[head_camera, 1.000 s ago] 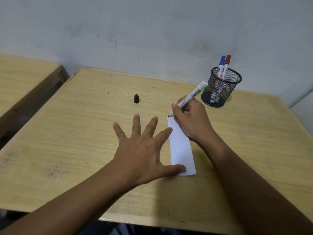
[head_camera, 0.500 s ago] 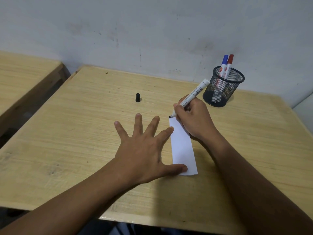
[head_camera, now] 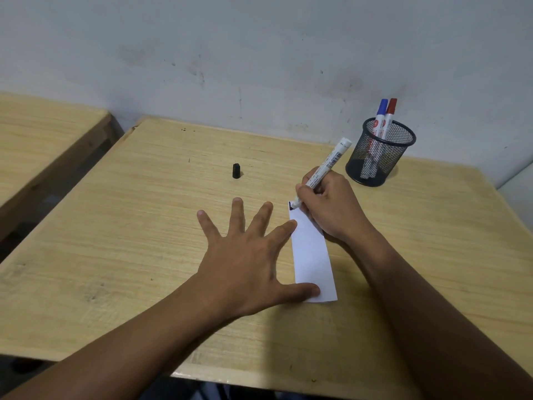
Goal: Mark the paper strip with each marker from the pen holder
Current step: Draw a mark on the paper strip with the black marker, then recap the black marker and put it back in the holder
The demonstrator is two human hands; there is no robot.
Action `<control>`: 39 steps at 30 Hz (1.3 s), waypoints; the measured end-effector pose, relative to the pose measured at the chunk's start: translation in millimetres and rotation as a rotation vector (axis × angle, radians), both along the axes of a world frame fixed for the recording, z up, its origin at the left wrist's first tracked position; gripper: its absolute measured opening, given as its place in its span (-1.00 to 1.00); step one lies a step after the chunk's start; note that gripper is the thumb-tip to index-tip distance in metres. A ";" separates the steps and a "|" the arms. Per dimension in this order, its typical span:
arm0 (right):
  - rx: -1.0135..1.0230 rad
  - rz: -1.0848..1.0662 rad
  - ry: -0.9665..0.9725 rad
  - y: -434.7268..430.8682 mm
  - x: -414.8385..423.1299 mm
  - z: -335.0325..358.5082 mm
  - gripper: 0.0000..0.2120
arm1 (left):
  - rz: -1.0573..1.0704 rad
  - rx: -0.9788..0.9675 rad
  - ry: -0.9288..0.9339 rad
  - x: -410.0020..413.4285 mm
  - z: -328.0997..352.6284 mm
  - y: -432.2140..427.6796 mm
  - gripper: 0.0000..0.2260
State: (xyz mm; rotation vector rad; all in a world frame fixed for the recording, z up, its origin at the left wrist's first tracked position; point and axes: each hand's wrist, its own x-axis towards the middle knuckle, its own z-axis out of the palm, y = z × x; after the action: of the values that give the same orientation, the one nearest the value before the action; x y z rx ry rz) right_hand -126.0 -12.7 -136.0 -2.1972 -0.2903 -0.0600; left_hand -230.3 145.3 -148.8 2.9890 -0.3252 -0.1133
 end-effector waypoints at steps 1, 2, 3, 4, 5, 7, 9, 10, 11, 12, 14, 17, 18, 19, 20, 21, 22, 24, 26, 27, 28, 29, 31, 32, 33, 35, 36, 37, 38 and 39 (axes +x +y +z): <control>-0.006 0.002 -0.004 -0.1 -0.3 0.1 -0.84 | 0.000 0.001 0.000 0.0 0.0 -0.2 -0.05; -0.006 0.000 -0.010 -0.3 -0.4 -0.1 -0.85 | -0.001 0.001 -0.001 0.1 -0.1 -0.1 -0.05; 0.020 -0.008 -0.014 -1.0 -0.9 -0.2 -0.85 | -0.003 0.002 -0.003 0.3 0.3 0.2 -0.05; 0.097 -0.027 -0.004 -2.4 -1.6 -0.1 -0.85 | -0.006 0.002 -0.001 0.6 0.4 0.5 -0.05; 0.226 -0.055 0.020 -5.3 -2.3 0.0 -0.84 | -0.008 -0.001 0.004 0.4 0.9 0.9 -0.05; 0.528 -0.129 0.083 -12.1 -2.2 2.7 -0.85 | -0.005 -0.023 0.012 0.3 3.5 1.4 -0.04; 0.711 -0.182 0.139 -17.9 -0.6 4.8 -0.82 | -0.001 -0.051 -0.007 -0.8 8.8 1.3 -0.05; 0.765 -0.198 0.164 -19.8 1.5 5.2 -0.80 | 0.004 -0.070 -0.034 -1.1 12.1 1.7 -0.07; 0.811 -0.214 0.193 -21.3 2.8 5.5 -0.79 | 0.019 -0.109 -0.066 -0.3 15.5 3.1 -0.10; 0.858 -0.231 0.225 -22.5 4.3 6.1 -0.80 | 0.047 -0.176 -0.109 2.8 19.4 5.8 -0.15; 0.916 -0.251 0.268 -24.8 6.0 9.9 -0.83 | 0.137 -0.345 -0.208 19.8 25.7 15.3 -0.26; 0.893 -0.248 0.254 -24.5 3.1 24.8 -0.82 | 0.309 -0.373 -0.304 65.7 31.3 36.7 -0.40; 0.888 -0.238 0.227 -23.1 1.1 31.2 -0.80 | 0.354 -0.327 -0.267 80.8 32.6 43.2 -0.44; 0.876 -0.230 0.197 -21.7 -1.5 37.7 -0.77 | 0.379 -0.284 -0.204 93.5 32.5 48.5 -0.49; 0.856 -0.223 0.168 -20.6 -3.8 43.4 -0.75 | 0.379 -0.256 -0.143 102.5 32.6 52.2 -0.55; 0.832 -0.218 0.145 -20.2 -5.8 48.0 -0.73 | 0.361 -0.242 -0.098 107.6 32.1 54.9 -0.62; 0.808 -0.213 0.127 -20.2 -6.9 51.6 -0.72 | 0.336 -0.230 -0.084 110.4 32.7 55.8 -0.69; 0.768 -0.202 0.108 -20.3 -9.1 58.6 -0.73 | 0.311 -0.264 -0.121 111.5 36.2 55.1 -0.80; 0.764 -0.193 0.094 -19.6 -10.5 67.3 -0.75 | 0.311 -0.468 -0.144 109.1 45.9 51.3 -0.90; 0.772 -0.185 0.087 -18.8 -11.7 72.5 -0.76 | 0.290 -0.660 -0.128 106.4 54.1 48.2 -0.95; 0.775 -0.176 0.079 -17.6 -12.9 78.0 -0.78 | 0.255 -0.868 -0.106 101.8 63.8 44.2 -0.97; 0.773 -0.166 0.068 -16.1 -14.9 83.9 -0.79 | 0.218 -1.047 -0.083 95.0 75.2 39.0 -0.95; 0.770 -0.146 0.044 -12.2 -19.8 95.2 -0.81 | 0.137 -1.261 -0.055 80.9 97.9 27.4 -0.89; 0.775 -0.134 0.034 -10.0 -22.9 100.8 -0.81 | 0.107 -1.309 -0.054 74.5 107.9 21.5 -0.88; 0.779 -0.122 0.024 -8.1 -26.8 106.6 -0.80 | 0.083 -1.338 -0.058 69.2 116.2 16.3 -0.87; 0.780 -0.105 -0.006 -5.7 -34.7 116.7 -0.81 | 0.039 -1.381 -0.068 61.6 128.2 8.1 -0.86; 0.778 -0.100 -0.022 -5.5 -39.5 121.7 -0.82 | 0.021 -1.394 -0.072 58.4 132.5 5.2 -0.86; 0.776 -0.095 -0.034 -6.4 -44.5 126.3 -0.83 | 0.007 -1.399 -0.078 55.8 135.7 2.7 -0.86; 0.772 -0.090 -0.044 -7.8 -49.2 130.6 -0.83 | -0.008 -1.403 -0.084 53.2 138.8 0.5 -0.87; 0.763 -0.083 -0.047 -9.4 -54.1 134.5 -0.83 | -0.021 -1.405 -0.091 51.1 141.1 -1.8 -0.88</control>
State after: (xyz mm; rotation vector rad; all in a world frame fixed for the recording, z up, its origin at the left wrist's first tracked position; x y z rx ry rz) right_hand -180.1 -22.2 -1.5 -1.4490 -0.1625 -0.2292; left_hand -179.1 143.5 -7.8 1.5979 -0.2659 0.1836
